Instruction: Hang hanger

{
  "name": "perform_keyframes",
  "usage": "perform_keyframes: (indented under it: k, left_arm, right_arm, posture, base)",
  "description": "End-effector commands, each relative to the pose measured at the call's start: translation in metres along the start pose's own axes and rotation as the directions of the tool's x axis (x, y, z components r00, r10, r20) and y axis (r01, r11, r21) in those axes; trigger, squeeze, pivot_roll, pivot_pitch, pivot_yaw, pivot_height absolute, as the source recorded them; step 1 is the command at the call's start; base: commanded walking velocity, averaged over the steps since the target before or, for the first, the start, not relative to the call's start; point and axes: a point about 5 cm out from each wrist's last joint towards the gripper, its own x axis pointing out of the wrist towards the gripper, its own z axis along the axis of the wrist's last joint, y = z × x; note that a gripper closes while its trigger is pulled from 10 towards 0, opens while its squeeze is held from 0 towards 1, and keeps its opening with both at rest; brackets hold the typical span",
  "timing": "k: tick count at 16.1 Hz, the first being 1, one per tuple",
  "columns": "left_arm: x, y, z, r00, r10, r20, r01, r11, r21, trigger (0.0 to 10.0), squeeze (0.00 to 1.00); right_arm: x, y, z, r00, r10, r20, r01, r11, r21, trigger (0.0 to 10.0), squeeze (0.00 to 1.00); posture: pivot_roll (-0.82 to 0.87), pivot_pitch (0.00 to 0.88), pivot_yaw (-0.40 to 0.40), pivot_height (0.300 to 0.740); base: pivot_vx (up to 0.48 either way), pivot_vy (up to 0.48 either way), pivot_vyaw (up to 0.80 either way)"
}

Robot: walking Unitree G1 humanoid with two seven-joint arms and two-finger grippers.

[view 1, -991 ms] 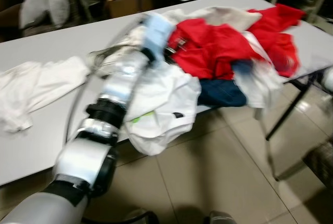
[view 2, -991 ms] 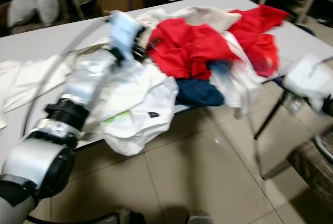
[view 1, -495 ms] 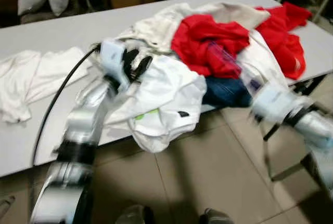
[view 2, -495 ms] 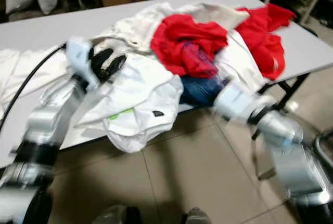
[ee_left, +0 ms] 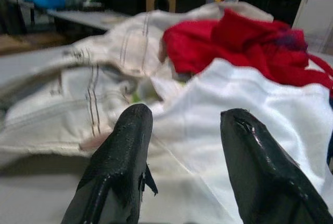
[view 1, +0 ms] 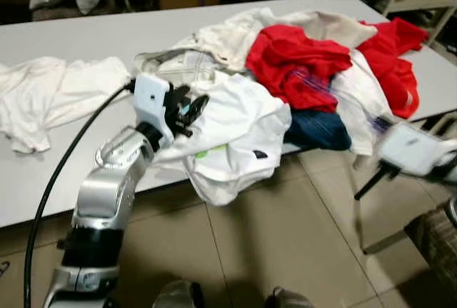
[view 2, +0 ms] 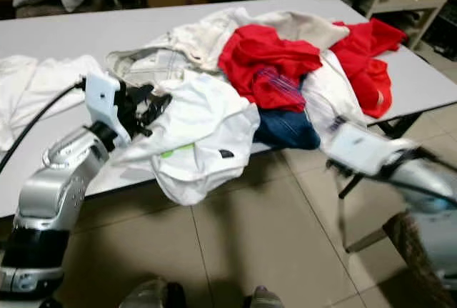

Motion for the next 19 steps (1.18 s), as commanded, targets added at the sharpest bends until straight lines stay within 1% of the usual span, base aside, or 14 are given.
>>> perform_keyframes:
  k: [1,4,5,6,7,8,9,10,11,12,13,14,15,19]
  left_arm:
    - [0.000,-0.005,0.005,1.000,-0.008,0.013,0.008,1.000,0.000,10.0,0.00]
    - [0.002,-0.010,0.006,1.000,-0.018,0.013,0.018,1.000,-0.009,10.0,0.00]
    - [0.002,-0.012,0.007,1.000,-0.026,0.013,0.026,1.000,-0.009,10.0,0.00]
    - [0.002,-0.013,0.006,1.000,-0.024,0.009,0.024,1.000,-0.017,10.0,0.00]
    - [0.001,-0.011,0.005,1.000,-0.011,0.000,0.011,1.000,-0.013,10.0,0.00]
    - [-0.001,-0.009,0.004,1.000,0.018,0.007,-0.018,1.000,-0.016,10.0,0.00]
    - [-0.006,-0.003,0.002,0.996,0.085,0.005,-0.085,0.994,-0.073,10.0,0.00]
    - [-0.008,-0.003,0.002,0.996,0.091,0.006,-0.090,0.992,-0.094,10.0,0.00]
    - [-0.012,-0.006,0.004,0.995,0.097,0.022,-0.095,0.991,-0.096,10.0,0.00]
    - [-0.013,-0.007,0.004,0.995,0.100,0.027,-0.097,0.992,-0.084,10.0,0.00]
    - [-0.016,-0.006,0.001,0.992,0.127,0.007,-0.126,0.990,-0.069,10.0,0.00]
    - [-0.017,-0.004,-0.001,0.988,0.155,-0.007,-0.155,0.986,-0.063,10.0,0.00]
    - [-0.016,-0.003,0.000,0.985,0.170,-0.003,-0.170,0.984,-0.053,10.0,0.00]
    - [-0.016,-0.004,0.005,0.984,0.178,0.004,-0.177,0.984,-0.031,10.0,0.00]
  right_arm:
    - [-0.007,-0.014,0.005,0.995,-0.102,0.015,0.103,0.994,-0.043,10.0,0.00]
    - [-0.016,-0.029,0.003,0.971,-0.238,0.022,0.239,0.961,-0.140,10.0,0.00]
    - [-0.017,-0.033,0.007,0.961,-0.271,0.058,0.276,0.955,-0.109,10.0,0.00]
    - [-0.017,-0.035,0.013,0.951,-0.291,0.102,0.292,0.956,0.003,10.0,0.00]
    - [-0.015,-0.029,0.020,0.952,-0.270,0.145,0.243,0.953,0.182,10.0,0.00]
    - [-0.014,-0.022,0.026,0.953,-0.252,0.170,0.187,0.927,0.326,10.0,0.00]
    - [-0.008,0.007,0.043,0.956,-0.204,0.210,0.011,0.742,0.670,10.0,0.00]
    - [-0.005,0.018,0.049,0.959,-0.186,0.216,-0.039,0.665,0.746,10.0,0.00]
    - [-0.002,0.041,0.066,0.960,-0.140,0.244,-0.123,0.570,0.812,10.0,0.00]
    - [-0.001,0.049,0.072,0.960,-0.122,0.252,-0.149,0.541,0.828,10.0,0.00]
    - [0.001,0.063,0.085,0.956,-0.095,0.279,-0.187,0.536,0.823,10.0,0.00]
    - [0.002,0.068,0.094,0.949,-0.077,0.304,-0.203,0.588,0.783,10.0,0.00]
    - [0.004,0.069,0.096,0.954,-0.058,0.295,-0.204,0.598,0.775,10.0,0.00]
    - [0.010,0.061,0.087,0.970,-0.069,0.232,-0.142,0.616,0.775,10.0,0.00]
  posture:
    - [-0.15,0.000,-0.016,0.740]
    - [-0.16,0.000,-0.003,0.740]
    - [-0.16,0.000,0.000,0.740]
    - [-0.16,0.000,0.000,0.740]
    - [-0.16,0.000,0.005,0.740]
    - [-0.17,0.000,0.009,0.740]
    - [-0.17,0.000,0.015,0.740]
    - [-0.16,0.000,0.017,0.740]
    - [-0.16,0.000,0.023,0.740]
    - [-0.16,0.000,0.023,0.740]
    - [-0.15,0.000,0.021,0.740]
    - [-0.14,0.000,0.019,0.740]
    - [-0.14,0.000,0.017,0.740]
    - [-0.13,0.000,0.015,0.740]
  base:
    - [0.000,0.000,0.00]
    - [0.000,0.000,0.00]
    - [0.000,0.000,0.00]
    - [0.000,0.000,0.00]
    - [0.000,0.000,0.00]
    - [0.000,0.000,0.00]
    - [0.000,0.000,0.00]
    - [0.000,0.000,0.00]
    - [0.000,0.000,0.00]
    - [0.000,0.000,0.00]
    - [0.000,0.000,0.00]
    - [0.000,0.000,0.00]
    - [0.000,0.000,0.00]
    - [0.000,0.000,0.80]
